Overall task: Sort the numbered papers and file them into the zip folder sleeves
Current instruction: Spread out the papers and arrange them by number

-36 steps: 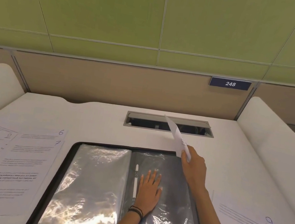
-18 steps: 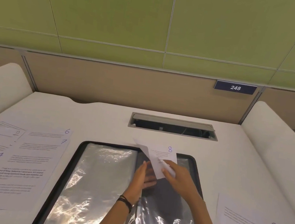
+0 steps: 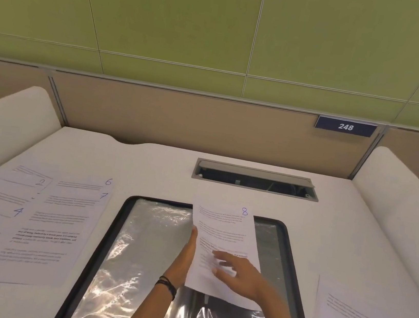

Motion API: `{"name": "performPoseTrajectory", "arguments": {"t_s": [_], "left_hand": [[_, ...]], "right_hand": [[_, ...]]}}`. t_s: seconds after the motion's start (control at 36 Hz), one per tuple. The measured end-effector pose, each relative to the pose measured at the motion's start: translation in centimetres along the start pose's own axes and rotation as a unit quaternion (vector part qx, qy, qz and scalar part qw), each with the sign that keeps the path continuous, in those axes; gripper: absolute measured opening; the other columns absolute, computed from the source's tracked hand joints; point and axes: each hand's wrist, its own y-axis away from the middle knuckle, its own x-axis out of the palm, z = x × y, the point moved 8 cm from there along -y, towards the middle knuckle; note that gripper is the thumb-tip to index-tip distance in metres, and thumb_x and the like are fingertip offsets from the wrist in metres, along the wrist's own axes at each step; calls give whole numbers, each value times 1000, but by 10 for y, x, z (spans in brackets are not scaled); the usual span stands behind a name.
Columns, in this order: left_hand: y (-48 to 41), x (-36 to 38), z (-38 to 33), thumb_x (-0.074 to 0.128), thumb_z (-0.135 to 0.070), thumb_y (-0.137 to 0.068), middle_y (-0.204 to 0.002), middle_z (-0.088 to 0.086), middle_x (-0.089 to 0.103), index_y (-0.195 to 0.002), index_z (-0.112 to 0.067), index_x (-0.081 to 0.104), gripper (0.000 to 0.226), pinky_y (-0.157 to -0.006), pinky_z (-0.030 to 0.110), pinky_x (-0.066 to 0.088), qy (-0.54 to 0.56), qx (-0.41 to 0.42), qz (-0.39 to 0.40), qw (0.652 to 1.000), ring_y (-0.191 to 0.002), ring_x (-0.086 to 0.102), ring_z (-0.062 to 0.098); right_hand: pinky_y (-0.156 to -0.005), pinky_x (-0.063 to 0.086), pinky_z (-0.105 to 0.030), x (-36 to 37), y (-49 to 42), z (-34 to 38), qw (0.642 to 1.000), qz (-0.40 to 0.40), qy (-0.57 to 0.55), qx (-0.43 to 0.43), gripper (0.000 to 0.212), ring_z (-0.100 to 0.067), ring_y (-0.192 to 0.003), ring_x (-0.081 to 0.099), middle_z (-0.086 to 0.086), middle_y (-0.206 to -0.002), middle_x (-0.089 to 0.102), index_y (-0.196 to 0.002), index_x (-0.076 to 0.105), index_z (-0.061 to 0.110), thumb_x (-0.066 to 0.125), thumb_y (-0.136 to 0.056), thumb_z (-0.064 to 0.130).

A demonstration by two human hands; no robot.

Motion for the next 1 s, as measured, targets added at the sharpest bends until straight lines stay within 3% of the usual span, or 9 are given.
{"name": "performPoseTrajectory", "arguments": {"t_s": [0.06,0.14,0.22,0.28,0.36,0.5,0.61,0.83,1.0], "left_hand": [[3,-7,2,35,-48,-98,-119,4,66,-123,-24,56,41,-81,33,55,-53,2,-21,998,-103,66,24],[5,-24,1,56,-17,-94,-113,2,66,-112,-23,58,19,-71,23,54,-133,39,-69,988,-94,66,18],[8,-36,0,55,-3,-90,-106,2,67,-104,-24,59,25,-72,24,55,-177,49,-92,979,-92,66,15],[11,-44,2,52,-1,-89,-105,3,68,-102,-24,61,27,-78,31,56,-191,52,-104,975,-92,67,18],[19,-55,-2,52,-4,-92,-107,1,68,-107,-24,61,27,-74,26,56,-196,69,-120,971,-93,67,15],[31,-74,-21,53,-9,-94,-112,2,66,-114,-20,58,23,-76,24,55,-195,106,-134,966,-97,65,15],[44,-90,-32,55,-13,-94,-111,-2,66,-114,-23,58,22,-72,20,54,-195,116,-129,965,-97,65,12],[71,-127,-38,61,-22,-91,-107,-7,69,-115,-27,59,24,-70,24,56,-189,105,-126,968,-93,69,13],[88,-169,-33,62,-24,-90,-112,-4,67,-119,-23,57,29,-73,24,55,-190,83,-158,965,-95,68,16]], "right_hand": [[-99,43,-27,5,1,-2,1000,5,-9,17,71,0,-111,52,23,-128,48,-128,45,40,46,-68,78],[-101,43,-32,10,3,-1,999,10,9,38,48,-3,-113,53,21,-127,50,-122,45,43,52,-79,64],[-101,44,-31,5,1,-4,999,-14,17,35,63,-3,-114,53,14,-130,53,-124,50,37,46,-73,74],[-101,40,-26,-1,2,-7,997,-42,38,52,49,-4,-114,51,11,-131,52,-127,52,29,51,-86,56],[-105,32,-20,-12,4,-10,991,-112,41,66,31,-3,-112,44,5,-129,51,-126,53,19,53,-95,22],[-100,29,-19,-22,6,-16,977,-186,41,96,39,-18,-125,43,-6,-140,44,-133,46,9,51,-95,15],[-82,34,-13,-26,5,-15,971,-210,7,110,40,-7,-97,44,-7,-136,44,-134,43,9,48,-95,11],[-90,51,-48,-3,-15,-23,954,-208,-160,144,61,-22,-103,63,-3,-125,59,-146,25,14,53,-93,22],[-58,50,-14,21,-27,27,957,-183,-201,98,47,-4,-87,62,8,-110,61,-131,37,26,51,-92,4]]}}
